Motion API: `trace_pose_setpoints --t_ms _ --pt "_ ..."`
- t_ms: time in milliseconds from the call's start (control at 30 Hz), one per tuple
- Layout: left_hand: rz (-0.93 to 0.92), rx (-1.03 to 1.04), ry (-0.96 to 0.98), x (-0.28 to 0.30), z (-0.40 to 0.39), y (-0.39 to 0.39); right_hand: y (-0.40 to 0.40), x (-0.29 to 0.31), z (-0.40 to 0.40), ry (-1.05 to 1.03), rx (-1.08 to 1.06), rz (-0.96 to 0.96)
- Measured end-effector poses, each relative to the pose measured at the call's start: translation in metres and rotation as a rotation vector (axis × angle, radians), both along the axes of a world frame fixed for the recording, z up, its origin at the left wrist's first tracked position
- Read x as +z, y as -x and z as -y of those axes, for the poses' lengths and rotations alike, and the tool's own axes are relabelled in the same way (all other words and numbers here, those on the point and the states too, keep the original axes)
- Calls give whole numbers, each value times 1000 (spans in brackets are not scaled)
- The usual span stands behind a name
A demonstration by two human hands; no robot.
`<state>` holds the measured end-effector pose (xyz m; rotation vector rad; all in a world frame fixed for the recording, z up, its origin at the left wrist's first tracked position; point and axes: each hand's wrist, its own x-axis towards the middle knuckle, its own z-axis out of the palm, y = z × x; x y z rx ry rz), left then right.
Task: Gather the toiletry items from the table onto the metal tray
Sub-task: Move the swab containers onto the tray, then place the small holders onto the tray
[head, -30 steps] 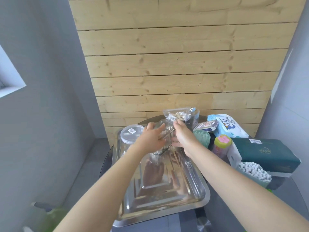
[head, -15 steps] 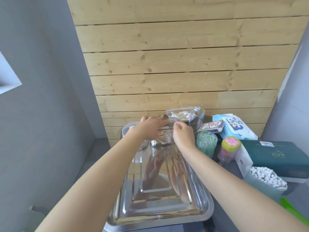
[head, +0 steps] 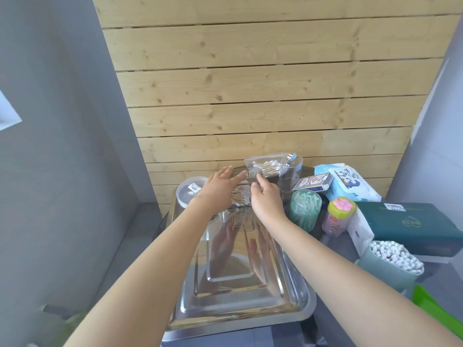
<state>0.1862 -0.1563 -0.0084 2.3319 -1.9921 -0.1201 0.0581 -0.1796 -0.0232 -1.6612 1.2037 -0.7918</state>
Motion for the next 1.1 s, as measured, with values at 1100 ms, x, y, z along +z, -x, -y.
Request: trace_pose_setpoints --t_ms 1100 --pt "-495 32 130 -13 10 155 177 25 37 371 74 -873"
